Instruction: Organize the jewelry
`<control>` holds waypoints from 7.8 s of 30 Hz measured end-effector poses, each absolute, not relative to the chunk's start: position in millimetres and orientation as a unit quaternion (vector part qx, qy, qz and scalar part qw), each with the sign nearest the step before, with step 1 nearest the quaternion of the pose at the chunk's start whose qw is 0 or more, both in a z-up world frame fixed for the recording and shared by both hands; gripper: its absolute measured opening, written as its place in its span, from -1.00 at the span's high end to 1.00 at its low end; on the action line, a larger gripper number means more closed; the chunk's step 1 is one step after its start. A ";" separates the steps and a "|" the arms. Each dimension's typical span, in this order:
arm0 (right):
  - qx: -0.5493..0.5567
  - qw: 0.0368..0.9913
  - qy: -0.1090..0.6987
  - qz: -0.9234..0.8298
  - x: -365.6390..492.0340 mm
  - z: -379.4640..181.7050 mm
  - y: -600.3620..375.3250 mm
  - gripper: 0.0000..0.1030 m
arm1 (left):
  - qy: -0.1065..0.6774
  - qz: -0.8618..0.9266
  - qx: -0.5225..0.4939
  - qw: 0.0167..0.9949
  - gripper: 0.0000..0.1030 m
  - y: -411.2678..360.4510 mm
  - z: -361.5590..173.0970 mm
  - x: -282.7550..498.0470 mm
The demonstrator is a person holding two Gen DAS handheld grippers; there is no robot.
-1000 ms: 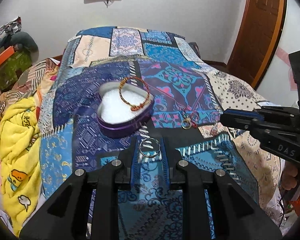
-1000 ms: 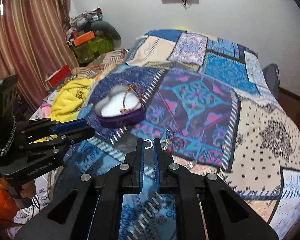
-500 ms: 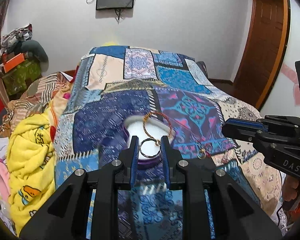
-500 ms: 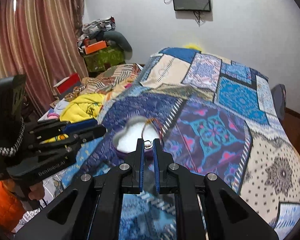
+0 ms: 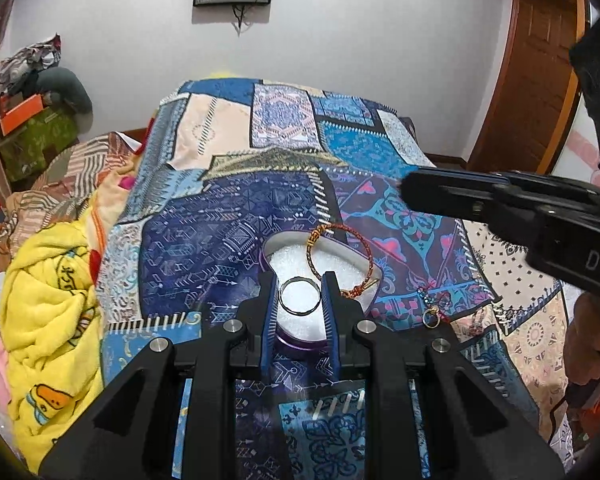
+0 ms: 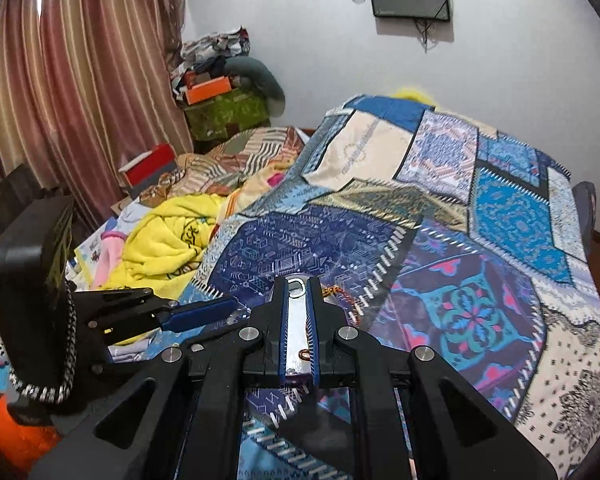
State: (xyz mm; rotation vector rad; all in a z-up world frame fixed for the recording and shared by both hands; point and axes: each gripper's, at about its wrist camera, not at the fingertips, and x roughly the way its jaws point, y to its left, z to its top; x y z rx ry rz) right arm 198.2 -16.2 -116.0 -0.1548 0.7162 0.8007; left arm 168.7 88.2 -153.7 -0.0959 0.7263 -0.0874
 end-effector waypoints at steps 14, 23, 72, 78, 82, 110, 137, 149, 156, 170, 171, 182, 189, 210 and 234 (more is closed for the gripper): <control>-0.077 0.828 0.406 0.378 228.5 -147.8 -3.1 0.85 | 0.374 -0.058 -0.036 0.925 0.60 82.5 -174.1 190.2; -0.082 0.827 0.408 0.378 229.6 -143.9 -2.0 0.81 | 0.377 -0.061 -0.041 0.923 0.60 81.2 -177.3 195.4; -0.064 0.841 0.464 0.270 177.7 -181.1 -149.7 0.38 | 0.451 -0.149 -0.005 0.880 0.21 -21.6 -207.4 190.9; -0.073 0.826 0.484 0.280 186.4 -198.1 -143.4 0.38 | 0.454 -0.160 0.004 0.876 0.24 -26.0 -212.0 196.6; -0.079 0.825 0.479 0.289 181.6 -202.9 -145.0 0.38 | 0.456 -0.165 0.011 0.874 0.24 -28.8 -215.3 200.6; -0.044 0.847 0.454 0.273 175.8 -185.6 -156.3 0.45 | 0.464 -0.155 -0.003 0.872 0.89 -26.2 -213.5 205.2; -0.025 0.857 0.441 0.265 177.3 -172.1 -164.0 0.45 | 0.473 -0.169 0.040 0.864 0.52 -49.8 -220.9 228.0; -0.021 0.863 0.432 0.260 177.3 -162.8 -165.8 0.45 | 0.459 -0.158 0.038 0.873 0.65 -43.1 -216.4 217.2; -0.023 0.869 0.413 0.272 176.5 -148.9 -151.6 0.45 | 0.430 -0.140 0.019 0.892 0.65 -16.6 -190.9 192.7; -0.027 0.884 0.353 0.307 183.9 -103.7 -106.8 0.45 | 0.346 -0.083 -0.027 0.934 0.65 54.5 -125.6 163.8; -0.027 0.884 0.348 0.312 184.9 -100.3 -101.5 0.45 | 0.340 -0.077 -0.031 0.937 0.65 61.2 -121.8 161.7; -0.033 0.872 0.331 0.358 191.9 -94.4 -50.2 0.45 | 0.323 -0.037 -0.040 0.945 0.65 98.0 -115.7 153.7; -0.043 0.859 0.356 0.366 206.9 -114.6 -26.9 0.45 | 0.342 -0.041 -0.043 0.938 0.65 100.1 -134.5 161.6; -0.052 0.830 0.420 0.362 237.3 -161.3 -9.6 0.45 | 0.391 -0.068 -0.038 0.917 0.64 83.1 -178.7 187.9; -0.040 0.874 0.351 0.334 207.0 -103.2 -53.2 0.23 | 0.370 -0.043 -0.019 0.928 0.42 79.7 -146.0 167.0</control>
